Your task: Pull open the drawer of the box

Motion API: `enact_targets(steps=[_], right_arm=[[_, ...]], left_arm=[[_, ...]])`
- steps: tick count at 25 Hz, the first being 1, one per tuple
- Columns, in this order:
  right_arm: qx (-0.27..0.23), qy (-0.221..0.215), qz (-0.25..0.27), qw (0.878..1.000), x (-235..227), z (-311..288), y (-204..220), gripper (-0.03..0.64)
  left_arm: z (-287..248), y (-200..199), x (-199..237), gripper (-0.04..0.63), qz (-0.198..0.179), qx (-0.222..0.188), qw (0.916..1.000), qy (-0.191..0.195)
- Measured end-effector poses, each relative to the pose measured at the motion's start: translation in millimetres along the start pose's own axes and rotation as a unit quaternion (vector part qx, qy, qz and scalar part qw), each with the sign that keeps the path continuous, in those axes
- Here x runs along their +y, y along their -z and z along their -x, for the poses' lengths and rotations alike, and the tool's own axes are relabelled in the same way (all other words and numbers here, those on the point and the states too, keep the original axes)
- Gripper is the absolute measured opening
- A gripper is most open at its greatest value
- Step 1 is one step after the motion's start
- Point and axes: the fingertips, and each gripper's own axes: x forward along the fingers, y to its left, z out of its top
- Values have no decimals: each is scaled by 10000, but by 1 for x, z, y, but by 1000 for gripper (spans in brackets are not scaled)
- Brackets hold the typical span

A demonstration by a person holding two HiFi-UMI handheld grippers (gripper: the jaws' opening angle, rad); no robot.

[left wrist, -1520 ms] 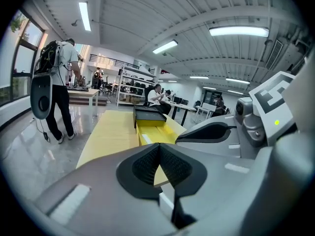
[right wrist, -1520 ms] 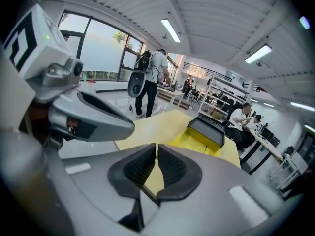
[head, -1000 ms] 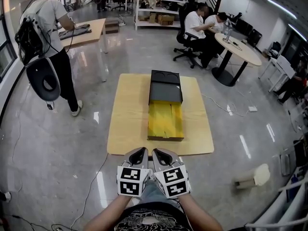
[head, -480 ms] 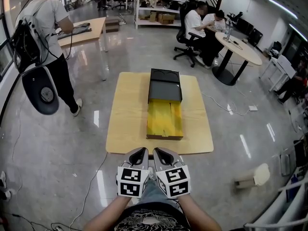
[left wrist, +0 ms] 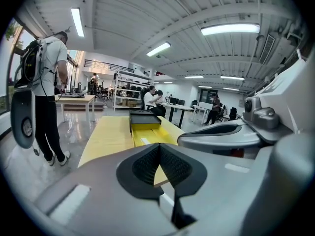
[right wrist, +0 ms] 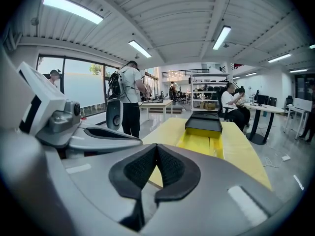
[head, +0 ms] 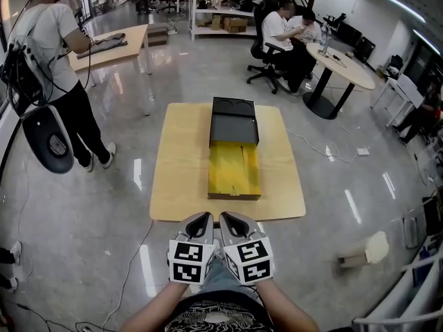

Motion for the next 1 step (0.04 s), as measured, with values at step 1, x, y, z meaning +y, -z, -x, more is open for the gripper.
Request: enact_targets(steps=[1], right_arm=[[3, 2, -2, 10000, 0, 0, 0, 6]], left_arm=[[0, 0, -1, 17, -1, 4, 10000, 5]])
